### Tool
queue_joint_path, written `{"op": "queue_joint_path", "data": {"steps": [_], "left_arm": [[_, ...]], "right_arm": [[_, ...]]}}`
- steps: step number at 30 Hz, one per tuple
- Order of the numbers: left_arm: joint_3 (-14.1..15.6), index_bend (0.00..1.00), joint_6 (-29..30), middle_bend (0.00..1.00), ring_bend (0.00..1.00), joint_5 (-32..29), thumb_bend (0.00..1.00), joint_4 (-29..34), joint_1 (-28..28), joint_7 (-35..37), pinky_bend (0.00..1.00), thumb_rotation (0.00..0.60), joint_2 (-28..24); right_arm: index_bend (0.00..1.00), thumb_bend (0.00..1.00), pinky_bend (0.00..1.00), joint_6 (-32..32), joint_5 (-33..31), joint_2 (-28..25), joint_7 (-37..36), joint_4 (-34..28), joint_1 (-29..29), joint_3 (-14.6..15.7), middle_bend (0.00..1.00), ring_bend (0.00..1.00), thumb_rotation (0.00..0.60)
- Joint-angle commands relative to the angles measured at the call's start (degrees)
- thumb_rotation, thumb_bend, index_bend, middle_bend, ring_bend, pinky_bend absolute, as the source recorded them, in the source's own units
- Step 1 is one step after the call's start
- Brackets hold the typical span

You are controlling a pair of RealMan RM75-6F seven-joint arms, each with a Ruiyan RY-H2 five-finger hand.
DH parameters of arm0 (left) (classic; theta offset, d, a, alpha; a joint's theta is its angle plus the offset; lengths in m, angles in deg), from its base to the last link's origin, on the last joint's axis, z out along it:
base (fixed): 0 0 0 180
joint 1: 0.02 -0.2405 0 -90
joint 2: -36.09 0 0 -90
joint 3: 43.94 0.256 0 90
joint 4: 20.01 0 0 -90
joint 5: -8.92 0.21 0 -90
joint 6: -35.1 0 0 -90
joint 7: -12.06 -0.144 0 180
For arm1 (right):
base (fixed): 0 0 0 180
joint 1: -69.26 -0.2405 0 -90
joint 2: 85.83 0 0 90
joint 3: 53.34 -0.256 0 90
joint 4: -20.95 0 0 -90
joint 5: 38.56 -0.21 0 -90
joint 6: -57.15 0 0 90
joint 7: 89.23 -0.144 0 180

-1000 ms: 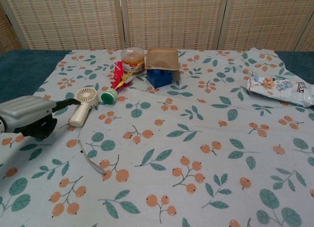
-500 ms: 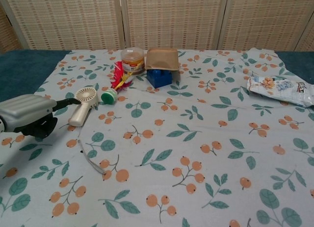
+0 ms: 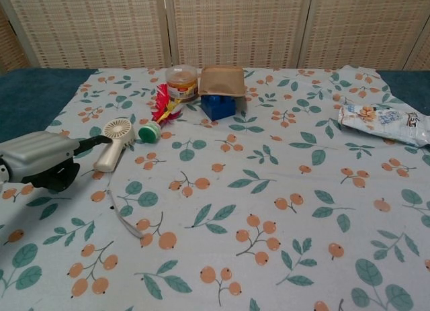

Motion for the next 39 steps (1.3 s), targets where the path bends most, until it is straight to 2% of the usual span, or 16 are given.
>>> {"op": "queue_joint_path", "data": {"steps": [1,11,17,20,26,30,32,34,35,37,38,39], "left_arm": [[0.21,0.00,-0.36,0.91,0.80,-0.26,0.79,-0.18,0.09,-0.23,1.00,0.600,-0.03],[0.70,0.00,-3.02,0.91,0.80,-2.45,0.80,0.85,0.94,-2.30,1.00,0.600,-1.07],[0.71,0.00,-6.13,0.91,0.81,-6.15,0.82,3.29,1.93,-5.13,1.00,0.600,-2.85],[0.45,0.00,-2.17,0.91,0.81,-3.84,0.82,5.03,1.23,-4.26,1.00,0.600,-3.29],[0.53,0.00,12.89,0.91,0.80,7.64,0.79,10.92,-2.14,1.88,1.00,0.600,-6.24],[2.00,0.00,22.68,0.87,0.78,14.37,0.76,17.87,-5.74,2.97,1.00,0.600,-11.42],[4.12,0.00,27.79,0.85,0.76,17.27,0.74,22.62,-9.04,2.08,0.99,0.600,-15.32],[7.70,0.00,33.88,0.79,0.70,20.82,0.69,26.67,-13.70,2.33,0.93,0.600,-19.29],[9.71,0.00,36.52,0.70,0.63,22.22,0.64,27.78,-16.10,2.98,0.85,0.600,-20.80],[14.66,0.00,41.29,0.44,0.37,23.76,0.55,29.19,-21.80,4.59,0.58,0.600,-24.31],[16.35,0.00,42.93,0.22,0.17,23.63,0.49,29.48,-24.06,5.23,0.37,0.600,-25.62],[17.46,0.00,44.84,0.12,0.08,23.78,0.47,29.26,-26.04,6.74,0.28,0.600,-26.36]], "right_arm": [[0.00,0.18,0.00,-0.04,-0.08,0.01,0.03,-0.02,0.01,-0.05,0.00,0.00,0.600],[0.00,0.18,0.00,-0.26,0.11,0.03,0.09,-0.03,0.09,0.02,0.00,0.00,0.600],[0.00,0.18,0.00,-0.32,0.22,-0.01,0.11,-0.06,0.15,0.10,0.00,0.00,0.600],[0.00,0.18,0.00,-0.72,0.51,-0.08,0.14,-0.12,0.34,0.20,0.00,0.00,0.600],[0.00,0.18,0.00,-2.00,2.52,-0.42,0.14,-0.50,0.99,1.05,0.00,0.00,0.600],[0.00,0.18,0.00,-3.29,4.76,-0.82,-0.18,-0.76,1.62,1.98,0.00,0.00,0.600],[0.00,0.18,0.00,-4.08,6.25,-1.13,-0.45,-0.92,2.01,2.62,0.00,0.00,0.600],[0.00,0.18,0.00,-5.04,7.85,-1.54,-0.82,-1.07,2.47,3.30,0.00,0.00,0.600],[0.00,0.18,0.00,-5.53,8.59,-1.75,-1.01,-1.13,2.71,3.61,0.00,0.00,0.600],[0.00,0.18,0.00,-6.75,10.23,-2.23,-1.64,-1.19,3.23,4.24,0.00,0.00,0.600],[0.00,0.18,0.00,-7.12,10.65,-2.41,-1.91,-1.17,3.40,4.41,0.00,0.00,0.600],[0.00,0.18,0.00,-7.37,10.86,-2.57,-2.17,-1.18,3.54,4.53,0.00,0.00,0.600]]}}
